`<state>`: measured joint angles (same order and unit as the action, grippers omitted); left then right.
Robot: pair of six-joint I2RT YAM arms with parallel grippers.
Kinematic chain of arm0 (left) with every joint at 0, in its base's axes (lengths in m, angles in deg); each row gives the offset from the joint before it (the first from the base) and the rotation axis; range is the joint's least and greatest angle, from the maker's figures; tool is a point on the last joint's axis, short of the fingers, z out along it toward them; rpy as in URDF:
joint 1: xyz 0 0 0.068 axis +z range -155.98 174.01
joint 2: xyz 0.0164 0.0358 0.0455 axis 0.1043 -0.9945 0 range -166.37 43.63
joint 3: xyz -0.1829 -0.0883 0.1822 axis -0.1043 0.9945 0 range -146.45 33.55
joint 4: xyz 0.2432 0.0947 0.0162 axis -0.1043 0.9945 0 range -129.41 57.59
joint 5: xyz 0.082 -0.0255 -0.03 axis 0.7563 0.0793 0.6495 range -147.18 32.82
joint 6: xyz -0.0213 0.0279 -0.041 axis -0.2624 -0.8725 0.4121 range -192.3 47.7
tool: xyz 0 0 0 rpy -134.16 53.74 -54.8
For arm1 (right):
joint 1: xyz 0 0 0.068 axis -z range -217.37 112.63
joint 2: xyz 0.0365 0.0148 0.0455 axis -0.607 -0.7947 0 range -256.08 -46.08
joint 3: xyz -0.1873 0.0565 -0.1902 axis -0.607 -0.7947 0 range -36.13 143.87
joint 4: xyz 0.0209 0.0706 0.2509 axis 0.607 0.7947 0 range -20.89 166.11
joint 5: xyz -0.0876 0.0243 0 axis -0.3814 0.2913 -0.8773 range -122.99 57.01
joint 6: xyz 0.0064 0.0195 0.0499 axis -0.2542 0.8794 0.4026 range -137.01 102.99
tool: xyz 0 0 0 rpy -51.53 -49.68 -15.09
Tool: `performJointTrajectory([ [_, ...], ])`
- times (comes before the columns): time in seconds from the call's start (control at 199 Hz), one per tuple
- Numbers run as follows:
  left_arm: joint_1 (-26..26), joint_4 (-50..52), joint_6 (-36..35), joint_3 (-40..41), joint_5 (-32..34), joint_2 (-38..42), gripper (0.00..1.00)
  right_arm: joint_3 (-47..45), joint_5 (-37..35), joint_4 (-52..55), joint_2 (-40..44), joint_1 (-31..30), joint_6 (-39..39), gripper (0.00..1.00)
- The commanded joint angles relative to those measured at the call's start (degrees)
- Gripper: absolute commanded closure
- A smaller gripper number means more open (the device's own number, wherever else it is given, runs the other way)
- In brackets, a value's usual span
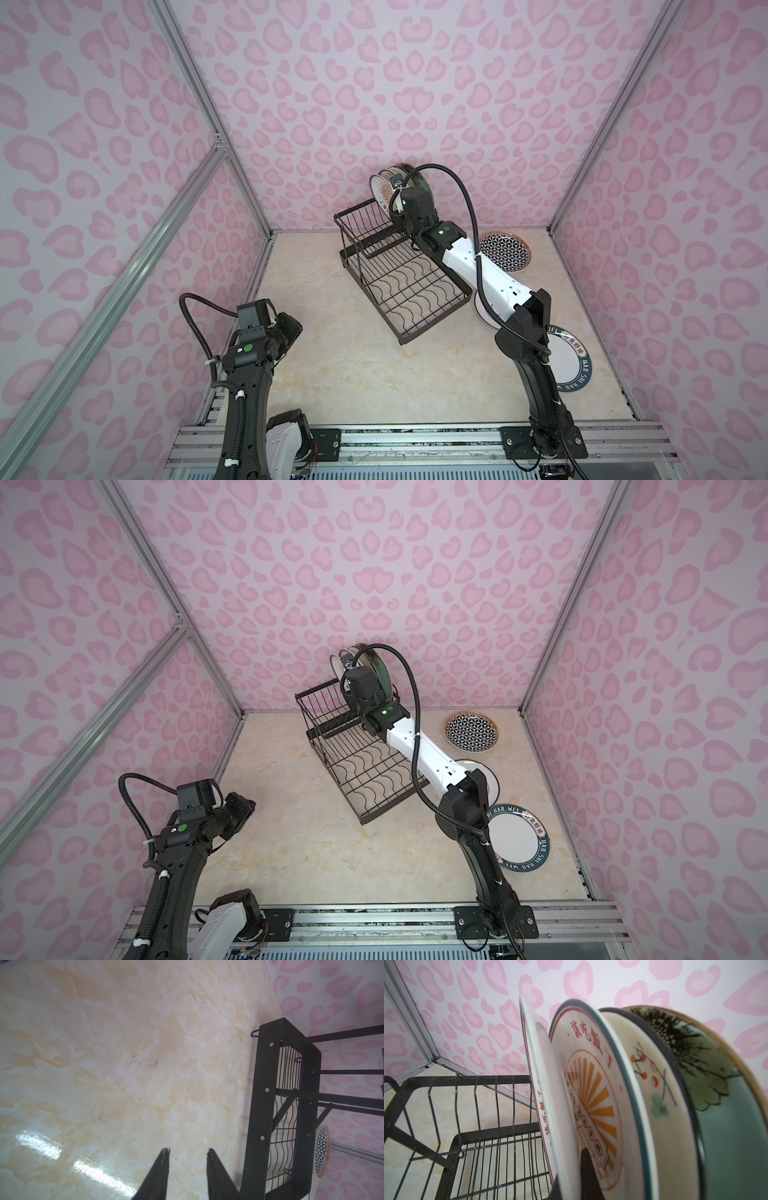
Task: Load plates into a dish rack
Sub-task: Place the plate on the dish rack.
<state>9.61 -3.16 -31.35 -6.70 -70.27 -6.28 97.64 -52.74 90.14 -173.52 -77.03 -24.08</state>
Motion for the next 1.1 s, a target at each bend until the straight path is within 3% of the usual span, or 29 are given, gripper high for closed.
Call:
performJointTrajectory([
  [0.0,0.0,-0.5,0.0,0.0,0.0,0.1,0.66,1.2,-0.9,0.4,-1.0,-0.4,1.1,1.00],
  [0.572,0.0,-0.5,-0.2,-0.1,-0.5,-0.1,0.66,0.7,-0.8,2.9,-0.9,-0.6,2.7,1.00],
  [0.768,0.0,-0.6,-0.2,-0.3,-0.7,-0.2,0.66,0.8,-0.8,3.4,-0.6,-0.7,3.2,0.78],
  [1.094,0.0,-0.2,-0.4,-0.6,-1.0,-0.3,0.66,0.7,-0.3,3.3,0.9,-0.7,4.5,0.65],
])
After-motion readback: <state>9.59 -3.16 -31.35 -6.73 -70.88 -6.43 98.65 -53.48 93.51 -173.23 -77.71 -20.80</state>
